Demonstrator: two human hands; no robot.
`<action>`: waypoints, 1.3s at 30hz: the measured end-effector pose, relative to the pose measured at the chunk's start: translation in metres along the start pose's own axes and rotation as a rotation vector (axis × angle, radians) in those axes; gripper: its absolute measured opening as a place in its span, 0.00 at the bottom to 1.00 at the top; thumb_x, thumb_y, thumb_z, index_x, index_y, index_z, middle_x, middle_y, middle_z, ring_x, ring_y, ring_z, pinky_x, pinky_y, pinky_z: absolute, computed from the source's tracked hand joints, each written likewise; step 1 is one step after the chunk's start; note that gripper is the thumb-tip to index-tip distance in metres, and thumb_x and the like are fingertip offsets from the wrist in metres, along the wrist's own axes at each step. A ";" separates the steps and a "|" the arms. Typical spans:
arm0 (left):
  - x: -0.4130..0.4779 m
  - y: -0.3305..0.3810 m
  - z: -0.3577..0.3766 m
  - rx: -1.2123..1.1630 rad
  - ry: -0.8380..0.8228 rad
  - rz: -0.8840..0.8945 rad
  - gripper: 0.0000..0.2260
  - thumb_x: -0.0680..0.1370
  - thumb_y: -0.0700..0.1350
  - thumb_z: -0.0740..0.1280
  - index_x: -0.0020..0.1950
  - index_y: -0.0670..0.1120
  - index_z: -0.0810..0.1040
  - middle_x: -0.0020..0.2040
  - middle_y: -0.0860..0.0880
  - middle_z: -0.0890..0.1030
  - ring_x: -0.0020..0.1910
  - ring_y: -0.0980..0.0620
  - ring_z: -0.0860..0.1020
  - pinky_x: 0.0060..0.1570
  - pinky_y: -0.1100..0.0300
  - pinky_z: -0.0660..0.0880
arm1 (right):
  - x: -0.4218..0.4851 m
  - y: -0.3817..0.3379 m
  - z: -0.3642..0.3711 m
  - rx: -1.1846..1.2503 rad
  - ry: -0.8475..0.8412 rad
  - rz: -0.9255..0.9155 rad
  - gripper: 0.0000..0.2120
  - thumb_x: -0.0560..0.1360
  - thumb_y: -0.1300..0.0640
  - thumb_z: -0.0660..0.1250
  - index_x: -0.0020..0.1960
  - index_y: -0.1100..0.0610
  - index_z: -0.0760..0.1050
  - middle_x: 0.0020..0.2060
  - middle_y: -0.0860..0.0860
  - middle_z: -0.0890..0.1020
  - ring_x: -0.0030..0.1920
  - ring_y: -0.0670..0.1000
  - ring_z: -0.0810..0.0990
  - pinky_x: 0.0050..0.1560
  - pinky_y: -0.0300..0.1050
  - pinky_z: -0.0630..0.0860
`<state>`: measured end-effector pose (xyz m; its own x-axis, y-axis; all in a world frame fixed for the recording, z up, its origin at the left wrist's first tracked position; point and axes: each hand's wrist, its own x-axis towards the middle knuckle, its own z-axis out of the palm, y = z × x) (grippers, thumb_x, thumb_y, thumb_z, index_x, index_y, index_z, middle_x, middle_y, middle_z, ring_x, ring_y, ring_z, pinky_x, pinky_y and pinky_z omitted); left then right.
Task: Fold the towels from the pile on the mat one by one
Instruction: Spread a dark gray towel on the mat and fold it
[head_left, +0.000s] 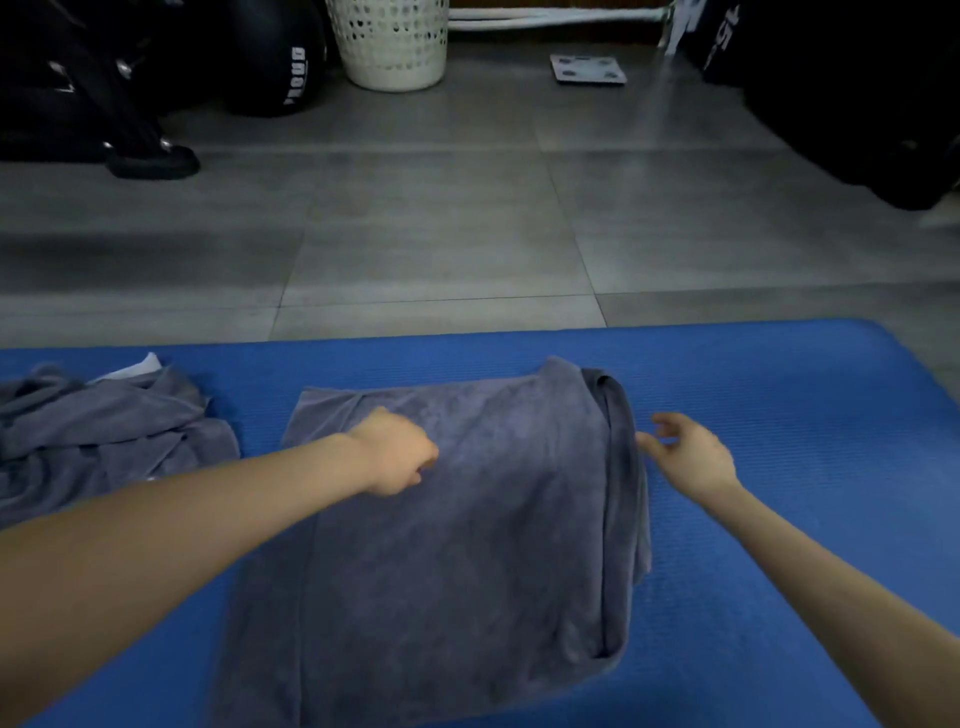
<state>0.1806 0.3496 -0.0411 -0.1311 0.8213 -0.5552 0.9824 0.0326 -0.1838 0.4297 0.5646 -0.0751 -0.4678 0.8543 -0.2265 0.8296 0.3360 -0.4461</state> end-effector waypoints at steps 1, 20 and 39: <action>0.014 0.004 -0.010 0.003 0.033 0.005 0.13 0.80 0.50 0.58 0.61 0.48 0.73 0.60 0.49 0.76 0.59 0.47 0.73 0.56 0.53 0.68 | 0.011 -0.001 0.002 0.021 0.011 0.006 0.23 0.77 0.45 0.63 0.68 0.55 0.68 0.63 0.52 0.76 0.59 0.54 0.76 0.54 0.48 0.71; 0.164 0.074 -0.067 -0.733 0.635 -0.561 0.21 0.78 0.59 0.59 0.65 0.49 0.71 0.60 0.46 0.77 0.60 0.43 0.72 0.56 0.52 0.64 | 0.047 0.007 -0.016 0.365 0.198 0.083 0.08 0.69 0.55 0.70 0.48 0.50 0.81 0.40 0.50 0.84 0.45 0.52 0.81 0.51 0.49 0.77; 0.104 0.090 -0.039 -0.449 0.120 -0.007 0.24 0.68 0.63 0.70 0.62 0.60 0.74 0.60 0.60 0.77 0.60 0.54 0.73 0.58 0.57 0.66 | -0.066 0.055 0.017 -0.396 0.229 -0.699 0.20 0.63 0.39 0.70 0.51 0.48 0.81 0.45 0.43 0.82 0.43 0.52 0.78 0.49 0.49 0.64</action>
<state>0.2602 0.4598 -0.0835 -0.1476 0.8795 -0.4524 0.9452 0.2601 0.1972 0.5011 0.5201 -0.0998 -0.8765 0.4425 0.1898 0.4371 0.8965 -0.0718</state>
